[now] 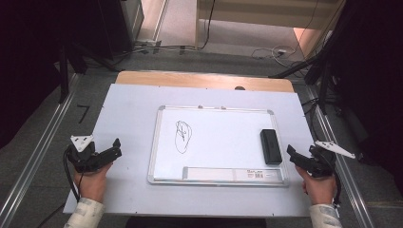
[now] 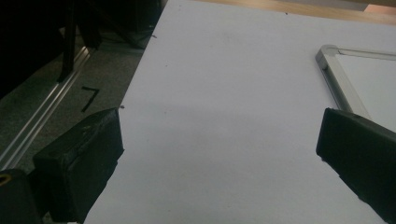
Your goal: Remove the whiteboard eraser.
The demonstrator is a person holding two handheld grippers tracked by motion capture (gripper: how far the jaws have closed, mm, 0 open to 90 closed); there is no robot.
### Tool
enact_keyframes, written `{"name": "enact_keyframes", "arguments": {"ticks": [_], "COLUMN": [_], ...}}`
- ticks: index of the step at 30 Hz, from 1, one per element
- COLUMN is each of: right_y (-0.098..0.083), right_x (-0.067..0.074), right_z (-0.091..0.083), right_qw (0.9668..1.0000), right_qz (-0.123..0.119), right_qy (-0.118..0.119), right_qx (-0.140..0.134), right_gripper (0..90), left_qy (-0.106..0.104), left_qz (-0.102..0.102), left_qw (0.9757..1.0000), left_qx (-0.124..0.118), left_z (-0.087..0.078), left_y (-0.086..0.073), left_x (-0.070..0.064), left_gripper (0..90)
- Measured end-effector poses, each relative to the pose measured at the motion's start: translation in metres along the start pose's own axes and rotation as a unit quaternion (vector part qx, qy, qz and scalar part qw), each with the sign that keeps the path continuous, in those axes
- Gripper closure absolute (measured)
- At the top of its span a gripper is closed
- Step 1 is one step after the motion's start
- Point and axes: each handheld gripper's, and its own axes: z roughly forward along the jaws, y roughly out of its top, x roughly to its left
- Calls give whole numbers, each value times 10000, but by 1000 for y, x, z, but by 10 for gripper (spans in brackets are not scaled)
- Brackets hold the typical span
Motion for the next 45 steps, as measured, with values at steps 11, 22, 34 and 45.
{"name": "enact_keyframes", "arguments": {"ticks": [11,22,34,45], "right_y": [2,4,11,15], "right_x": [10,20,38,54], "right_z": [6,14,30,54], "right_qw": [9999,9997,9992,9978], "right_qz": [-86,-174,-269,-409], "right_qy": [85,137,129,140], "right_qx": [49,132,275,502], "right_gripper": [129,129,91,116], "left_qy": [24,13,17,7], "left_qz": [-20,-10,-11,-14], "left_qw": [10000,10000,10000,10000], "left_qx": [14,20,15,17], "left_z": [1,2,2,3], "left_y": [0,0,0,0], "left_x": [0,0,-1,0], "left_gripper": [11,12,11,12]}}
